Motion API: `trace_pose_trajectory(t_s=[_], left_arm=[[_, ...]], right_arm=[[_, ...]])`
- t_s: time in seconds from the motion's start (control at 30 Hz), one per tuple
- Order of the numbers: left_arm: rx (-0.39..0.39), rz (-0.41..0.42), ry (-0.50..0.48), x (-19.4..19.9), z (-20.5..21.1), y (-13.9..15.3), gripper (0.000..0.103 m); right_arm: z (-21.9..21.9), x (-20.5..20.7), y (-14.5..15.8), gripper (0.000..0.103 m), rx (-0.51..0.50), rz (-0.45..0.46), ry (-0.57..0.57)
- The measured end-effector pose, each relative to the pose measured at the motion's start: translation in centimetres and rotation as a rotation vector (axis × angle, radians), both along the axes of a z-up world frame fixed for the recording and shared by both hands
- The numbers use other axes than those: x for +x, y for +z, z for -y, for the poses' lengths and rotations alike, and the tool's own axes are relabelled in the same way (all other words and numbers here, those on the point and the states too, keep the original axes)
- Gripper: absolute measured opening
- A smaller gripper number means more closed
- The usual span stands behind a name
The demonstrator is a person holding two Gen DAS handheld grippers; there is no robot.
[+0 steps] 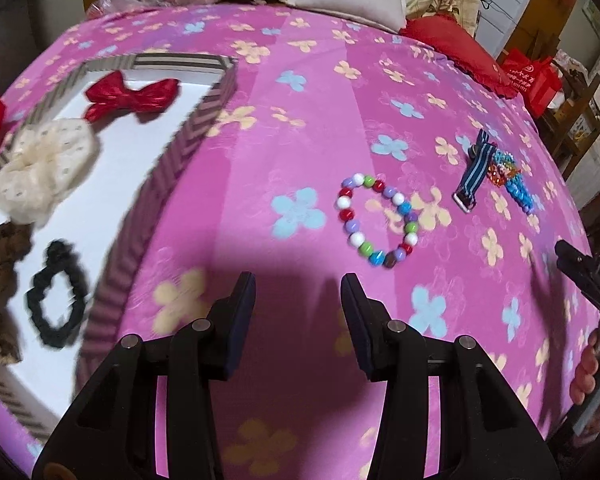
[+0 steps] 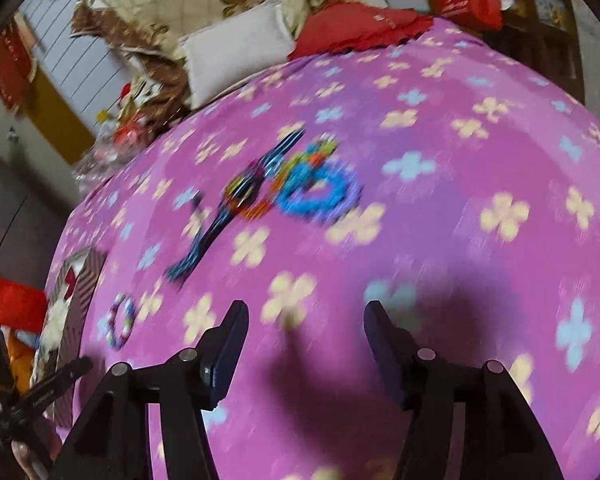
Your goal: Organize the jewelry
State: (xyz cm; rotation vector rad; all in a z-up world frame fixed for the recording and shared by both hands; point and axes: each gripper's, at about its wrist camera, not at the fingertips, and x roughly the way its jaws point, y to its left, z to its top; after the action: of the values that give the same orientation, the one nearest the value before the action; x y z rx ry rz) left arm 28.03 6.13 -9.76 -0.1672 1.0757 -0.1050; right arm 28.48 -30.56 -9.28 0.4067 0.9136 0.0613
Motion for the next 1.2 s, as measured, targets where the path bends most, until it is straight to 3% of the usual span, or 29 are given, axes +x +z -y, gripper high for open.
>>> trace_pose_trajectory(t_s=[0.13,0.23,0.53,0.57,0.6,0.63,0.87,0.93,1.0,1.07,1.2], left_arm=[[-0.027,-0.019,-0.029,2.6,1.2,-0.4,0.044],[0.008,0.004,-0.057,4.3,2.5,-0.3,0.044],[0.095,0.061,-0.105,6.1,5.2,-0.8,0.043],[0.107,0.07,-0.111,6.1,5.4,-0.8,0.034],[0.122,0.076,-0.116,6.1,5.5,-0.9,0.014],[0.148,0.084,-0.118,6.1,5.7,-0.9,0.008],[0.075,0.07,-0.137,4.8,5.1,-0.5,0.008],[0.048,0.074,-0.127,3.7,4.4,0.2,0.008],[0.019,0.075,-0.119,2.7,3.7,1.0,0.008],[0.002,0.087,-0.11,1.5,3.1,1.9,0.008],[-0.005,0.146,-0.09,-1.3,1.5,4.1,0.008]], right_arm=[[1.7,2.4,0.3,0.057,-0.004,0.016,-0.008],[1.9,4.0,0.8,0.053,-0.028,0.022,0.018],[-3.7,7.7,1.3,0.053,0.098,0.025,0.2],[-4.4,8.1,1.0,0.053,0.116,0.019,0.213],[-5.1,8.3,0.8,0.053,0.125,0.014,0.22],[-6.0,8.6,0.4,0.053,0.128,0.008,0.227],[-10.7,10.3,-1.5,0.052,0.038,-0.036,0.228],[-11.6,10.8,-1.7,0.036,-0.044,-0.037,0.19],[-11.8,11.0,-1.8,0.011,-0.06,-0.056,0.172],[-11.2,10.9,-1.7,0.004,0.0,-0.069,0.167],[-10.6,9.0,0.1,0.003,0.073,-0.052,0.186]])
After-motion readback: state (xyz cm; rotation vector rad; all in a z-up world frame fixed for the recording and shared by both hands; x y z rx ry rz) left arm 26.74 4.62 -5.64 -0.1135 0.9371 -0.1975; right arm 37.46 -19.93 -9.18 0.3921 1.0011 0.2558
